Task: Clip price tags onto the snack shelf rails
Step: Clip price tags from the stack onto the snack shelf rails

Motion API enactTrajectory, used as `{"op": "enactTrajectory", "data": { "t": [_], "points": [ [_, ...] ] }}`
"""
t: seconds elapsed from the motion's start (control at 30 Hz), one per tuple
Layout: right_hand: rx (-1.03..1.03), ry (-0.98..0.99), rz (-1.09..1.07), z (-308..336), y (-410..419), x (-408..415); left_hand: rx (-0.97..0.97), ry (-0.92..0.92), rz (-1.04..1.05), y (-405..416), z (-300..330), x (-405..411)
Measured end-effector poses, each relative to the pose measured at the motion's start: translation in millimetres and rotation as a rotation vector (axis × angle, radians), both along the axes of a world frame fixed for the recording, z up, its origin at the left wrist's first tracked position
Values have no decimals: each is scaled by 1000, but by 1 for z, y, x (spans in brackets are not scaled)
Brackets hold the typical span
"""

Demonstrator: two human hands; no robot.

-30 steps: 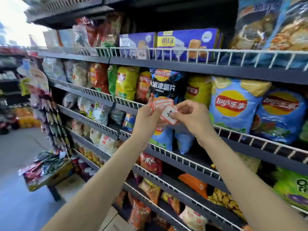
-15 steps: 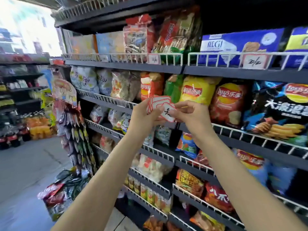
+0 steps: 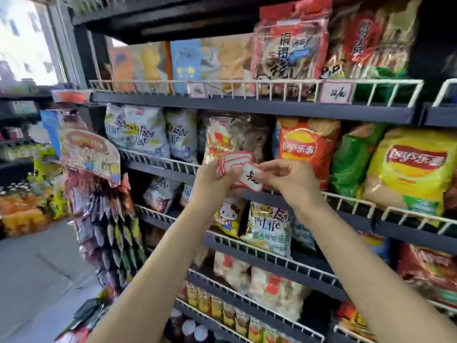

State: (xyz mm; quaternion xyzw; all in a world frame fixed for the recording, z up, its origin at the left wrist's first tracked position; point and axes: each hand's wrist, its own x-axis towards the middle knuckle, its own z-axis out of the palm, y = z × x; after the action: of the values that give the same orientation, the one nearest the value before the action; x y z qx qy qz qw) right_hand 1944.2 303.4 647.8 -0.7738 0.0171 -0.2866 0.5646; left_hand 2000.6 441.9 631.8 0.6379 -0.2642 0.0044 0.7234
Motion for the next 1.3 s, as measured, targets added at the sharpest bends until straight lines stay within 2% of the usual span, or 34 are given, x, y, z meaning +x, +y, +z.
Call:
{"op": "enactTrajectory", "data": {
  "t": [0.37,0.73,0.97,1.13,1.3],
  "points": [
    [-16,49,9,1,90,156,-17,43,-76,85,-10,171],
    [-46,144,-254,-28,197,294,69,97,-296,181,-31,330],
    [-119,206,-366,-41,244,335,161,58,-309,226,-49,380],
    [-201,165,-596,-63,248,339,233,68,-259,243,-70,401],
    [-288,87,-808,-66,233,330,383,14,-288,235,-85,401]
  ]
}}
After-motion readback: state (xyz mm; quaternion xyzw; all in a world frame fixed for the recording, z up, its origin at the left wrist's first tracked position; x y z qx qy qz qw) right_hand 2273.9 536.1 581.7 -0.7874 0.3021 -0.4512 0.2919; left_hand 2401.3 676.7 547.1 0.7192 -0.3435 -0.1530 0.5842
